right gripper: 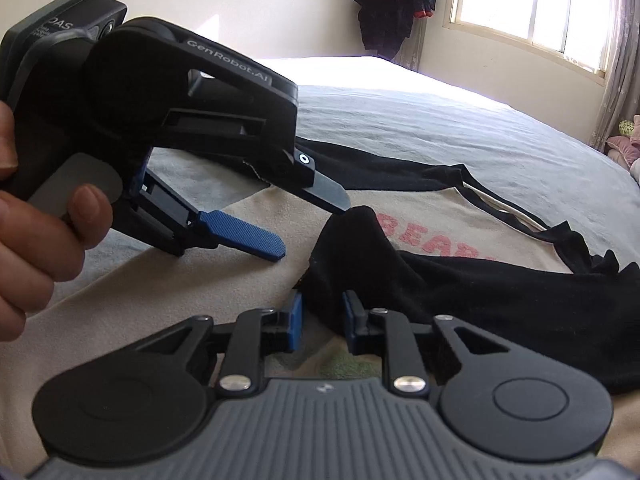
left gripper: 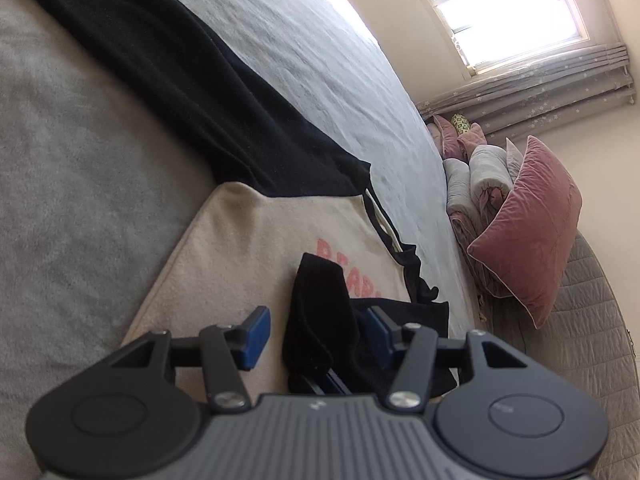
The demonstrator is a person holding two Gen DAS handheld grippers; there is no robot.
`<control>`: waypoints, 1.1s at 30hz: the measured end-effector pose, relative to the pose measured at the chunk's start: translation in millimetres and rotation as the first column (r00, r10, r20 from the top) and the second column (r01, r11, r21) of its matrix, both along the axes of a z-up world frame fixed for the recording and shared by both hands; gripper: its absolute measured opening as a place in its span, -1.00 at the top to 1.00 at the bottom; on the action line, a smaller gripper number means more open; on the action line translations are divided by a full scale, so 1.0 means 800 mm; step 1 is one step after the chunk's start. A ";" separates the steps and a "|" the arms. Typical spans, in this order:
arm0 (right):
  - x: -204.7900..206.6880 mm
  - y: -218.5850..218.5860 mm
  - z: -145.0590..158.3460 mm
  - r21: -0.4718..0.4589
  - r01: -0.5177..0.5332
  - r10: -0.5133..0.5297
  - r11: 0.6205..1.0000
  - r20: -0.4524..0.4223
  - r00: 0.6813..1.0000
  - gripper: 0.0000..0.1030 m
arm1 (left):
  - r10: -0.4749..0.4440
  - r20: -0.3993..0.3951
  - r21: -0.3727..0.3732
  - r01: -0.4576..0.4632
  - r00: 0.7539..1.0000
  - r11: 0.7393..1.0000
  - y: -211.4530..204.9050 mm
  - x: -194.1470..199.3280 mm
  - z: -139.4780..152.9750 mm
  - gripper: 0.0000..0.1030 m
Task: Fold clothes
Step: 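Fold the shirt side over the front with the left gripper and release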
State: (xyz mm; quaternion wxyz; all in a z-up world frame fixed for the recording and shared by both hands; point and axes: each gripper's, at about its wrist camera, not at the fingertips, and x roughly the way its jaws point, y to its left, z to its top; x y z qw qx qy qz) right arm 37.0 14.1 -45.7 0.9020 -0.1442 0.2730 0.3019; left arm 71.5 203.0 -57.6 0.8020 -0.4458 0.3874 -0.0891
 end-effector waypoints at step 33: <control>0.047 -0.124 0.015 -0.151 0.361 -0.333 0.920 0.185 0.925 -0.39 | -0.039 0.255 0.268 -0.032 0.966 0.963 -0.042 0.077 0.097 0.88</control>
